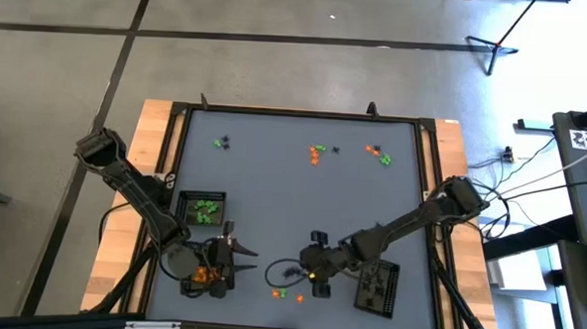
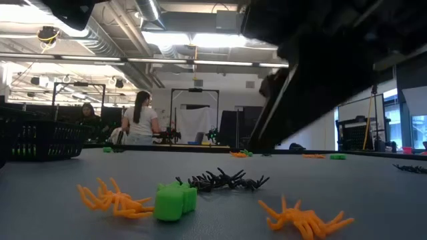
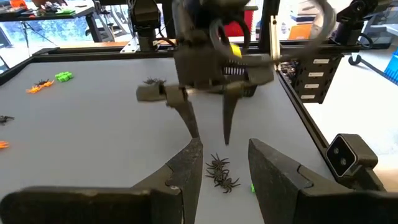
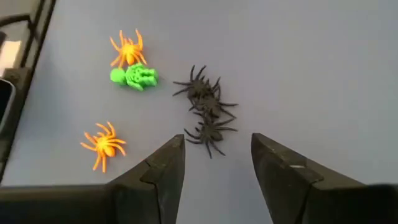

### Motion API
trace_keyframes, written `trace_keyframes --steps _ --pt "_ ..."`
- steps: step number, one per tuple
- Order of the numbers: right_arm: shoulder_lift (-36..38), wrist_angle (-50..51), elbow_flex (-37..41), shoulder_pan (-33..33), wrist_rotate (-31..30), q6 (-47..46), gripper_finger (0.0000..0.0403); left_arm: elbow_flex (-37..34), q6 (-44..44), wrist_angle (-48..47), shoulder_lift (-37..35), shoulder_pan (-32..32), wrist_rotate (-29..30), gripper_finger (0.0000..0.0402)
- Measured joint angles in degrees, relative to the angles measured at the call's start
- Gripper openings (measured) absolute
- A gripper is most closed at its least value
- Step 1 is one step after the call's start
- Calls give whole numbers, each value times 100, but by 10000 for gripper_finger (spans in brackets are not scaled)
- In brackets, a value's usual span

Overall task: Sort Halloween decoration
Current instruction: Put the black spider toy into the bottom right black bin

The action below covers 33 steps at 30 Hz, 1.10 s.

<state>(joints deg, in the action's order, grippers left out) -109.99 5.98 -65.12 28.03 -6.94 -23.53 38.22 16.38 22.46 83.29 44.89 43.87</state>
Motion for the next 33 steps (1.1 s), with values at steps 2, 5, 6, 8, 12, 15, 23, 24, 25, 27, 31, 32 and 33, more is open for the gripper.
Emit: trace_keyframes --steps 2,5,6,8,12,15,23,24,25,27,31,32,33 --pt "-169 -85 0 2 -2 1 184 0 0 -9 0 -5 7 121" --pt "-388 -87 -27 4 -51 -4 184 0 6 -12 0 -3 12 121" --pt "-425 -107 -49 8 -59 -6 184 -1 15 -15 0 -3 12 121" --pt "-522 -154 -90 11 -147 -6 184 0 58 -18 0 -3 12 121" --pt "-580 -193 -102 17 -297 4 168 -1 109 -63 0 -3 13 121" --pt "-587 -178 -103 15 -402 4 135 0 112 -77 0 -3 14 121" --pt "-601 -209 -109 7 -408 285 10 -2 114 -83 0 -3 14 121" --pt "-591 -192 -109 7 -412 309 7 -2 118 -83 0 -3 14 121" --pt "-563 -137 -111 7 -433 316 8 -2 120 -83 0 -3 14 121" --pt "-501 191 -181 7 -539 287 9 0 126 -83 0 -3 14 121" --pt "-280 1351 -433 9 -870 250 3 0 127 -105 0 -1 16 121" --pt "-211 1607 -535 28 -903 183 4 -2 127 -109 0 -1 16 121" --pt "-107 1907 -651 46 -918 125 2 0 127 -107 0 -1 16 121"
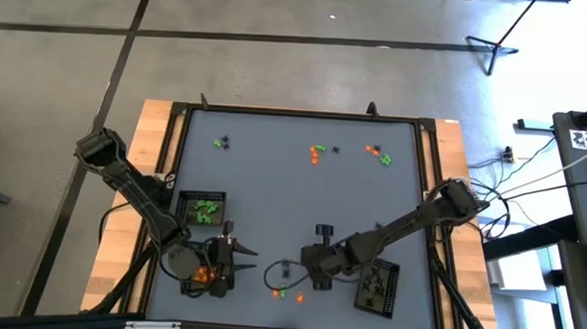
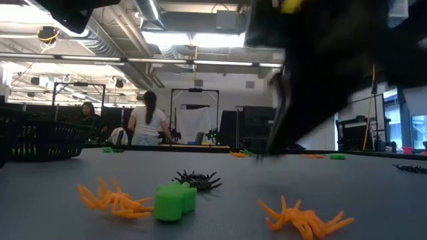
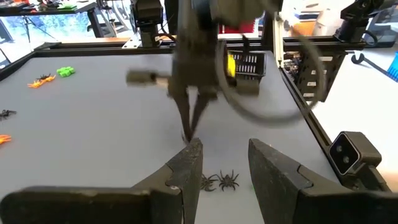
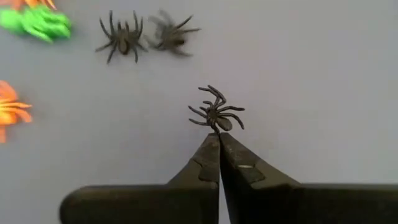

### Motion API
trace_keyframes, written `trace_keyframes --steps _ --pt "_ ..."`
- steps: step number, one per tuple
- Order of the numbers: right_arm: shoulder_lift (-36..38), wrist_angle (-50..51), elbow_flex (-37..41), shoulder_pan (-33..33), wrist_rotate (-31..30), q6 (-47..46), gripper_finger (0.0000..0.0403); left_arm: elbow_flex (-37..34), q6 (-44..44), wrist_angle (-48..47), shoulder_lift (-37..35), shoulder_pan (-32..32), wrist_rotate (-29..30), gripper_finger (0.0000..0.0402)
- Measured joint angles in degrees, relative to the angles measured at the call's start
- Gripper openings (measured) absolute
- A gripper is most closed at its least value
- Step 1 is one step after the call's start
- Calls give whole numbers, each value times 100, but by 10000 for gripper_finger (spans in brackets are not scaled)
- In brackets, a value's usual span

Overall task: Sort Halloween decoration
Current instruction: Put the black spider toy into the bottom right black bin

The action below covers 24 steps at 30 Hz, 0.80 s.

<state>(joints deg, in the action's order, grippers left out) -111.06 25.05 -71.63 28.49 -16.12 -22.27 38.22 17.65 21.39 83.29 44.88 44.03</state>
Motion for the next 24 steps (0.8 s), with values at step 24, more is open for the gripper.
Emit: trace_keyframes --steps 24 --pt "1416 3485 -328 2652 466 -3851 1 0 129 0 0 39 0 121"
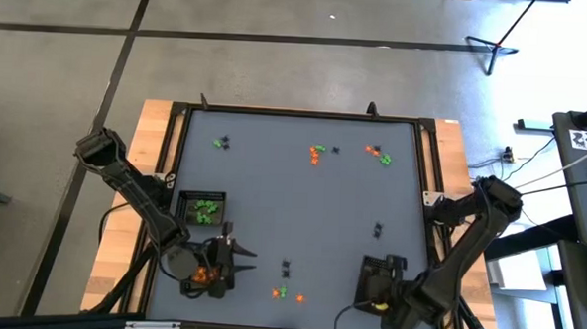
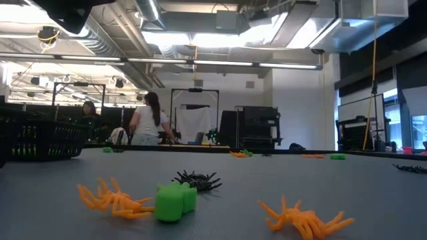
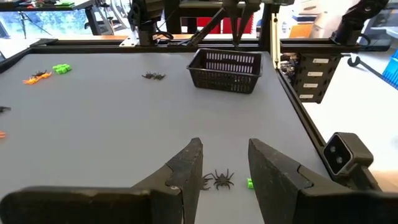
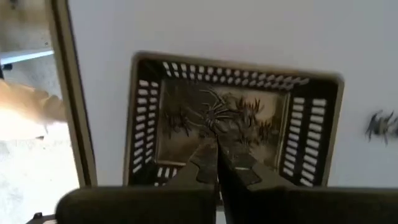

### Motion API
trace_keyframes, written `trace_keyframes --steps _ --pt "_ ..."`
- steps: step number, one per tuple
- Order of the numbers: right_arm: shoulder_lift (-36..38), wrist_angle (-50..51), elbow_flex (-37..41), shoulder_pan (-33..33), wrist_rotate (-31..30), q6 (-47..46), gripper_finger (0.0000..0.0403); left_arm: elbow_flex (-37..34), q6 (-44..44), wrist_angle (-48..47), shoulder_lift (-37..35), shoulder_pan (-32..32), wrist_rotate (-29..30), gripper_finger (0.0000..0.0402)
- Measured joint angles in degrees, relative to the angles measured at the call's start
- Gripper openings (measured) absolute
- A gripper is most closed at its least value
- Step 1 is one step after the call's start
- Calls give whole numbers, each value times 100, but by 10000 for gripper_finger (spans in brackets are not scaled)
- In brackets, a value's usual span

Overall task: Sort Halloween decoration
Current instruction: Put the black spider toy into the bottom right black bin

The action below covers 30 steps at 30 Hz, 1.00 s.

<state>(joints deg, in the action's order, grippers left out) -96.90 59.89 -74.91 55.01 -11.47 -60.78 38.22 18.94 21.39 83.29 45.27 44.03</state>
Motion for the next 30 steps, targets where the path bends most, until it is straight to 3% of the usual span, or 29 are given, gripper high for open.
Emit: trace_keyframes --steps 4,12,16,24,27,30 --pt "-4 -4 206 63 4 -358 18 0 0 0 0 -90 0 121" --pt "-5 243 223 -81 55 -353 141 0 10 -95 0 -144 -105 121" --pt "6 611 224 -276 -169 -322 177 0 52 -140 0 -139 -107 121" --pt "684 1228 238 -751 -1447 66 174 0 -26 -134 0 -197 -81 121" --pt "1150 1034 558 -973 -1650 189 167 0 -180 -127 0 -340 -80 121" --pt "1686 443 1292 -1231 -1542 333 161 -2 -382 -97 0 -562 -788 121"
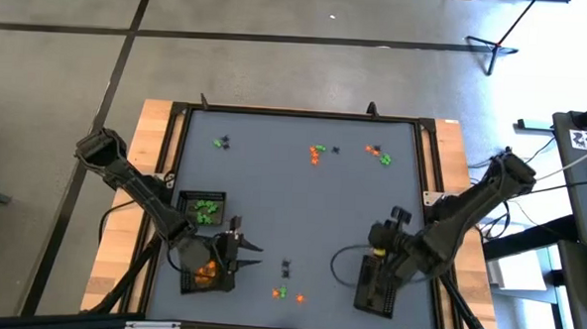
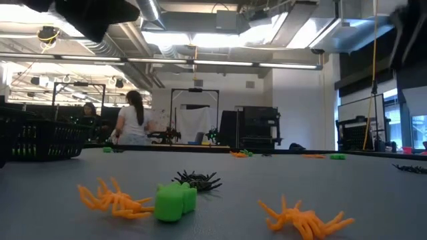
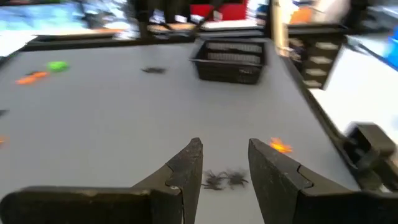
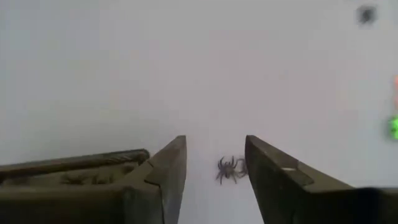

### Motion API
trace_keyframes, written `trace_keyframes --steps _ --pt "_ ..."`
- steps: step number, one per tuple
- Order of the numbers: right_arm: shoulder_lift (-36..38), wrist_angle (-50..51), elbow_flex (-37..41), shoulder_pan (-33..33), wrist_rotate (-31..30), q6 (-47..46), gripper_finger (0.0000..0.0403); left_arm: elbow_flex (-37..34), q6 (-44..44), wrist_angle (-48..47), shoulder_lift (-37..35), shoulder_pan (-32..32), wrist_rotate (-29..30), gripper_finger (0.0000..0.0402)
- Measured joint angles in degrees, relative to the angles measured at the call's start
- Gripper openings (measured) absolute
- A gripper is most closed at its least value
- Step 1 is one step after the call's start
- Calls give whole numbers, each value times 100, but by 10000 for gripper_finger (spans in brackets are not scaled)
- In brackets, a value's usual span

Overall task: Sort Halloween decoration
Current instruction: Put the black spider toy into the bottom right black bin

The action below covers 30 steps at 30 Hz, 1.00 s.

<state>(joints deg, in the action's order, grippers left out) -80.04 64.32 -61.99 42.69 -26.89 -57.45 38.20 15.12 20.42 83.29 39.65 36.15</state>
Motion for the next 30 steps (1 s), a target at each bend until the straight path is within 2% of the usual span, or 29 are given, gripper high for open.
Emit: trace_keyframes --steps 2,6,10,15,20,30 --pt "373 -446 610 -199 253 115 158 0 -156 37 0 -151 -360 121" --pt "1011 -895 1552 -578 757 174 157 2 -354 42 0 -419 -330 121" --pt "1425 -967 2082 -856 814 83 156 -1 -546 70 0 -707 -329 121" --pt "1531 -1189 2525 -1090 1101 234 156 2 -840 481 0 -1046 -379 121" --pt "1529 -1571 3011 -1175 1494 367 156 2 -1409 961 0 -1327 -996 121" --pt "1530 -2711 3660 -1171 1333 405 156 1 -1775 1032 0 -2119 -1811 121"
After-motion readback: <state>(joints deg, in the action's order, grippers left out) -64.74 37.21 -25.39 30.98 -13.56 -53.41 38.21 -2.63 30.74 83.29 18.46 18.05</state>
